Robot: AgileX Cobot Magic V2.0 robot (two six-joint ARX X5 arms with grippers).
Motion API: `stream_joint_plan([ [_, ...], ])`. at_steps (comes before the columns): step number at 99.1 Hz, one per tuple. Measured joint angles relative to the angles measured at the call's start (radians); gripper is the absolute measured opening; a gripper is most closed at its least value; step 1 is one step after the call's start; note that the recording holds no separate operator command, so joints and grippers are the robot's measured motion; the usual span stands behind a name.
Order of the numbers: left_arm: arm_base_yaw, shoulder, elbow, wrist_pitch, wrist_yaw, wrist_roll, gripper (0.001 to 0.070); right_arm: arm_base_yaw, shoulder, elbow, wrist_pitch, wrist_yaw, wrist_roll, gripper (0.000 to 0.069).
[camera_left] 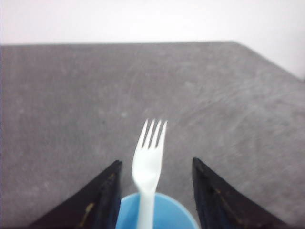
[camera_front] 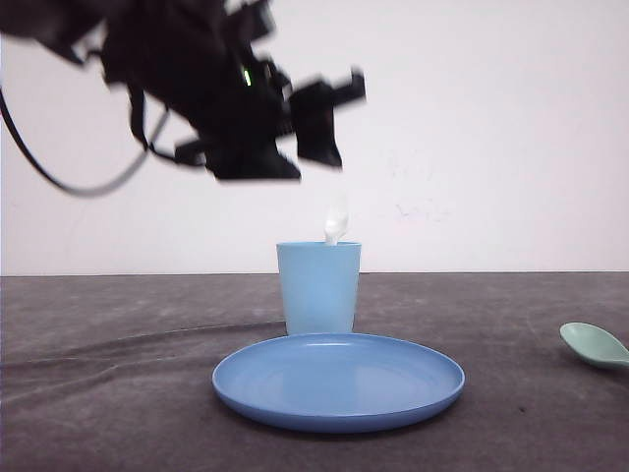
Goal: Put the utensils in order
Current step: 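Raise the left gripper and lower the right gripper to the green spoon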
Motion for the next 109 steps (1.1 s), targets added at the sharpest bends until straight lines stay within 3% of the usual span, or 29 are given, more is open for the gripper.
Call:
stream_joint_plan([
  [31,-0.013,-0.322,0.000,-0.424,0.000,0.000,0.0274,0.148,0.189,0.000,-0.123,0.000,0.084,0.0349],
  [51,-0.013,-0.433,0.000,-0.645,0.000,0.000,0.0274,0.209,0.281,0.000,-0.128,0.046,0.117,0.0349],
  [94,-0.013,-0.459,0.000,-0.812,0.002,-0.006,0.0274,0.331,0.435,0.000,-0.063,0.182,0.179,0.0335],
  [109,-0.013,-0.459,0.000,-0.823,0.002,-0.013,0.0274,0.339,0.484,0.000,-0.035,0.190,0.195,0.0279],
])
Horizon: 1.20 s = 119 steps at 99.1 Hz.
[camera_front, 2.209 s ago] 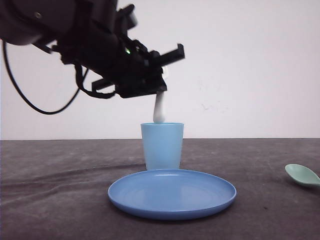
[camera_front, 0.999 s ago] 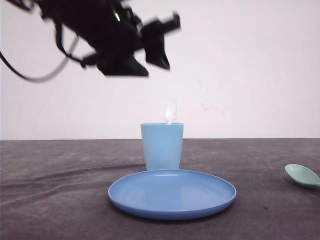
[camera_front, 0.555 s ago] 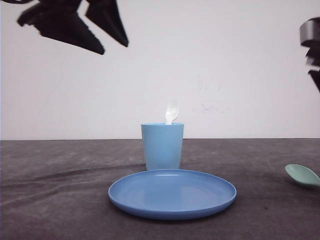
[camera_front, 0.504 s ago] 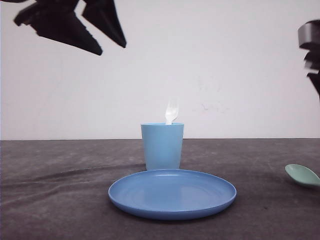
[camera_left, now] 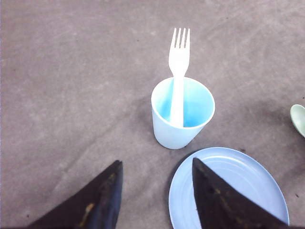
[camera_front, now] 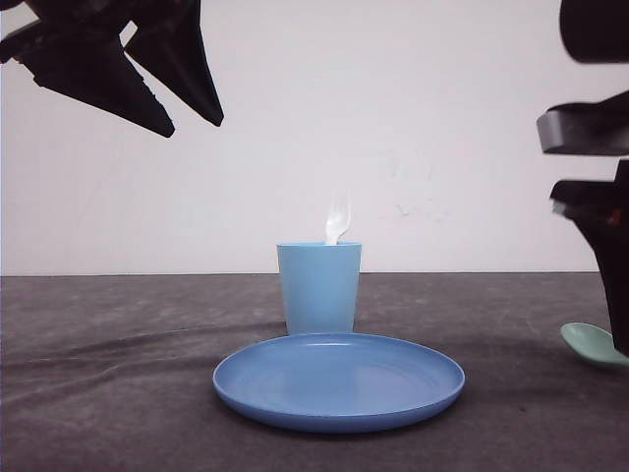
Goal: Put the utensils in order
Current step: 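Raise the left gripper and lower the right gripper to the green spoon, then grasp the mint-green spoon with the right gripper and lift it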
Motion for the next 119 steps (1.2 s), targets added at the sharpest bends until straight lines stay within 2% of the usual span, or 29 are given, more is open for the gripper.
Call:
stream_joint_plan([
  [19,0.000,0.000,0.000,0.000,0.000,-0.008,0.0274,0.000,0.044,0.000,0.025,0.015,0.015,0.0248],
  [36,-0.001,0.000,0.000,-0.001,0.000,-0.009,0.0274,0.000,0.070,0.000,0.043,0.016,0.018,0.0157],
  [57,-0.001,0.000,0.000,-0.002,0.000,-0.010,0.0274,0.000,0.091,0.000,0.056,0.015,0.019,0.0125],
  [68,-0.001,0.000,0.000,-0.002,0.000,-0.010,0.0274,0.000,0.093,0.000,0.057,0.016,0.021,0.0083],
  [97,-0.001,0.000,0.000,-0.003,0.000,-0.010,0.0274,0.000,0.083,0.000,0.060,0.016,0.017,0.0079],
  [119,-0.001,0.000,0.000,-0.006,0.000,-0.010,0.0274,0.010,-0.051,0.100,0.082,0.017,-0.010,0.0078],
])
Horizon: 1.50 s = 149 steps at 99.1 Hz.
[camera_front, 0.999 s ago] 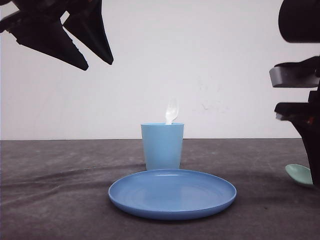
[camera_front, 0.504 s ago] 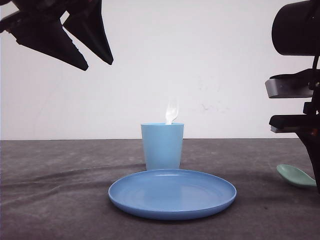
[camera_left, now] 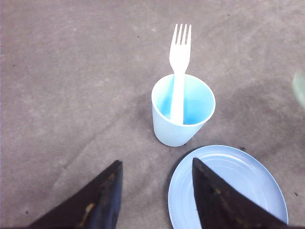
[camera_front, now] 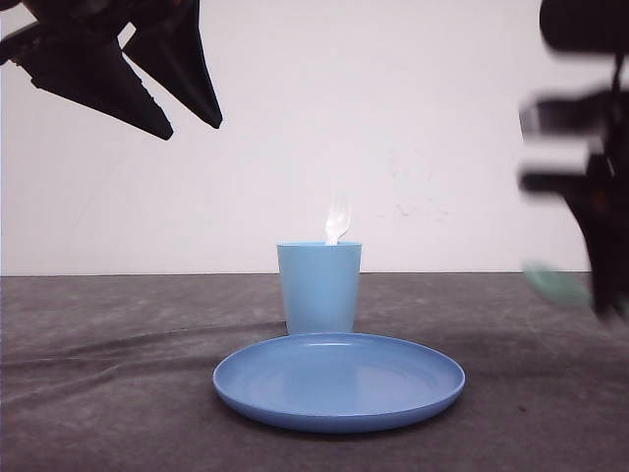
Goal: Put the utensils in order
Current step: 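Grasp the mint-green spoon with the right gripper and lift it, then carry the spoon over the cup and release it inside with the right gripper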
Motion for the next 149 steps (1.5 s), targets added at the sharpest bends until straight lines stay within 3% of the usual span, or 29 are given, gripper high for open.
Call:
stream_joint_plan([
  [33,0.000,0.000,0.000,0.008,0.000,-0.018,0.0274,0.148,-0.052,0.168,0.351,0.002,-0.074,0.0078],
  [48,0.000,0.000,0.000,0.008,0.000,-0.026,0.0274,0.200,0.037,0.168,0.528,0.002,-0.106,0.0078],
  [75,0.000,0.000,0.000,0.008,0.000,-0.040,0.0274,0.222,0.254,0.168,0.705,0.002,-0.196,0.0078],
  [135,0.000,0.000,0.000,0.007,0.000,-0.053,0.0273,0.222,0.470,0.168,0.818,-0.017,-0.213,0.0079],
  [142,0.000,0.000,0.000,0.007,0.000,-0.053,0.0273,0.222,0.469,0.168,0.822,-0.017,-0.213,0.0101],
  [149,0.000,0.000,0.000,0.007,0.000,-0.053,0.0273,0.222,0.469,0.168,0.822,-0.017,-0.213,0.0168],
])
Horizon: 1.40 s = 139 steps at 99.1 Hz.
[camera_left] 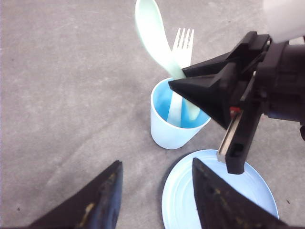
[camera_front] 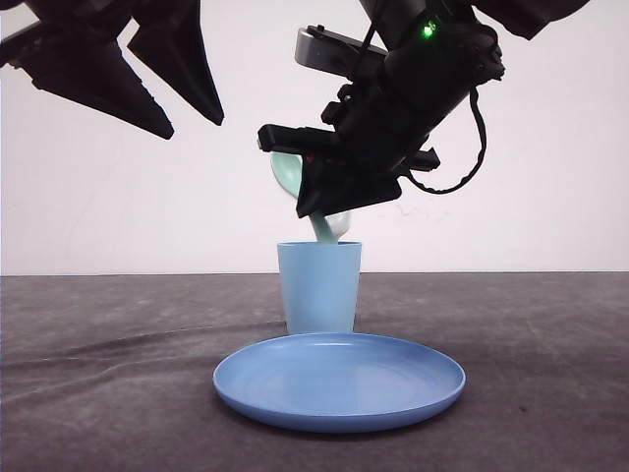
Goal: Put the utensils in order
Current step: 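Carry the spoon over the cup and release it inside with the right gripper, then lower the open right gripper around the blue cup and close it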
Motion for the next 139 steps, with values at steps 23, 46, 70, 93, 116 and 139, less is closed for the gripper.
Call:
stream_joint_plan([
  [23,0.000,0.000,0.000,0.000,0.000,0.000,0.0273,0.000,-0.017,0.000,-0.064,-0.007,0.000,0.0318],
  [46,0.000,0.000,0.000,0.001,0.000,0.000,0.0273,0.000,-0.192,0.018,-0.242,-0.007,0.002,0.0324],
  [70,0.000,0.000,0.000,0.001,0.000,0.000,0.0273,0.021,-0.386,0.024,-0.528,-0.008,0.043,0.0461],
  [93,0.000,0.000,0.000,0.001,0.000,0.000,0.0273,0.050,-0.420,0.024,-0.718,-0.008,0.115,0.0680],
  [116,0.000,0.000,0.000,0.001,0.000,0.000,0.0273,0.090,-0.360,0.024,-0.739,-0.003,0.204,0.0680],
  [139,0.000,0.000,0.000,0.000,0.000,0.000,0.0273,0.090,-0.249,0.024,-0.688,0.022,0.267,0.0680],
])
